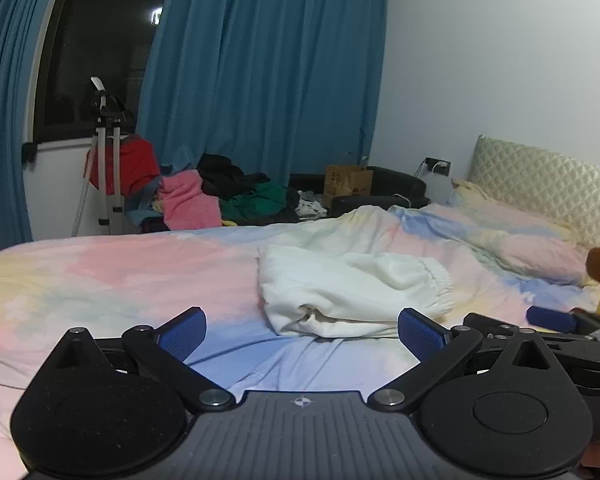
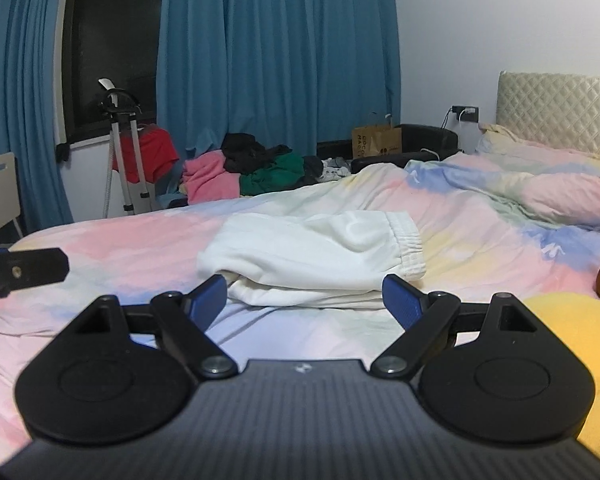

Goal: Fold clothes

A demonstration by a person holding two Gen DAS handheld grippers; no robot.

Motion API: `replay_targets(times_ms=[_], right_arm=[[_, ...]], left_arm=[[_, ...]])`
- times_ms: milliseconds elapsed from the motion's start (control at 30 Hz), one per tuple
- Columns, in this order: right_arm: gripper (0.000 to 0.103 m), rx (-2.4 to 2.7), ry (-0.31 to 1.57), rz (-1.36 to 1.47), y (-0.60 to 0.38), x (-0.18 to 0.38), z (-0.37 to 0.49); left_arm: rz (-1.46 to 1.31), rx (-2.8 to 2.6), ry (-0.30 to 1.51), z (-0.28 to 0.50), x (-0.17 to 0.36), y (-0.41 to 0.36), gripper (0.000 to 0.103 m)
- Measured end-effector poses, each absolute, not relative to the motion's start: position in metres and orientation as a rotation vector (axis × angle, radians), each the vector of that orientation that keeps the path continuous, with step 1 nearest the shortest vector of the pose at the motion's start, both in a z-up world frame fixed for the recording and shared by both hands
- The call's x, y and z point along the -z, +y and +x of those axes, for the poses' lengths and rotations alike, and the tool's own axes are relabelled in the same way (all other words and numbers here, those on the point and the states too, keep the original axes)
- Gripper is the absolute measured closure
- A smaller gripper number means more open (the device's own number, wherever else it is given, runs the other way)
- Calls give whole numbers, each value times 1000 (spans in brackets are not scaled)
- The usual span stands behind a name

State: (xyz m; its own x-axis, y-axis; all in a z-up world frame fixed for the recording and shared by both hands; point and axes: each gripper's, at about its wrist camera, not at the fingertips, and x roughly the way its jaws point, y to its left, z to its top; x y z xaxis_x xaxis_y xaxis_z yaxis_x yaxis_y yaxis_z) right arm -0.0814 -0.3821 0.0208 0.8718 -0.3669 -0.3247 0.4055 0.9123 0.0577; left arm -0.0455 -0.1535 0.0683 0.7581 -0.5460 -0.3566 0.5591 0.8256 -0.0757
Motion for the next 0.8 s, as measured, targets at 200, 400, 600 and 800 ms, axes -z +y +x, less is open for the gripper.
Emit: replay_targets(times_ms=[200,400,600,800], right_arm=[[17,407,300,82,-374,-20,-83],[17,403,303,91,-375,-20,-85],[17,395,316,108,-377,-21,-85],[17,394,318,128,-379,-21,-86]], left_arm=[[40,591,392,-47,-64,-154,0],[71,577,392,-49,-62,-157,0],[71,582,390,-50,-61,-157,0],[76,577,399,-50,-59,-155,0]])
